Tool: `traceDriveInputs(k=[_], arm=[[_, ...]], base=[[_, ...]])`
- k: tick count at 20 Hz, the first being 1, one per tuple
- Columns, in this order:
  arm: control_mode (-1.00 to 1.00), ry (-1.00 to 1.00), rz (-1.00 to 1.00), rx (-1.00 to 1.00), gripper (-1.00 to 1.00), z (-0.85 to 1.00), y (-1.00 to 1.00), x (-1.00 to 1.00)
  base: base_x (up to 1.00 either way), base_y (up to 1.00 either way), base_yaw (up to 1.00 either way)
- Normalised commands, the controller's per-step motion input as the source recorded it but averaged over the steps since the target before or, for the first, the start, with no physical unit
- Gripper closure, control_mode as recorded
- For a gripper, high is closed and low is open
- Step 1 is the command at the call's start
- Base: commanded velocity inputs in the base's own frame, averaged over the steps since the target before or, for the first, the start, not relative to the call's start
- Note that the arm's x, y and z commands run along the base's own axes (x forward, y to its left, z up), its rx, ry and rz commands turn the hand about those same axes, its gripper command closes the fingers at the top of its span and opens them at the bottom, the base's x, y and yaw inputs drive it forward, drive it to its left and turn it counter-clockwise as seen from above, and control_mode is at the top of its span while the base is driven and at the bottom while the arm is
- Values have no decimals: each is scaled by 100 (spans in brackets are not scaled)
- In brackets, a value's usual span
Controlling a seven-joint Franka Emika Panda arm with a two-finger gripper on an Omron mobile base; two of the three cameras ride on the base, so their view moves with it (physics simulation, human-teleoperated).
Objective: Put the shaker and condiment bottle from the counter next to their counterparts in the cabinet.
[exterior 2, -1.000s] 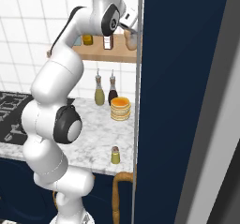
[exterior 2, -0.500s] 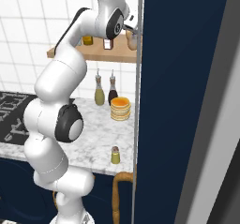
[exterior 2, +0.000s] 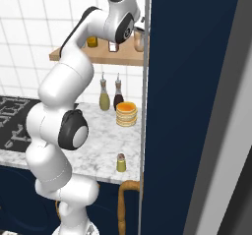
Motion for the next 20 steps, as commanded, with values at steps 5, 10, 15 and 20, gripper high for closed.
traceDriveInputs(k=[5, 10, 15, 20], arm=[[-100, -2, 8, 0, -100, 0, -3, 0], [-100, 0, 7, 0, -100, 0, 0, 0], [-100, 0, 4, 0, -100, 0, 0, -11], [-100, 0, 1, 0, -100, 0, 0, -36]], base=[[0, 0, 0], [0, 0, 0], [0, 0, 0], [0, 0, 0]])
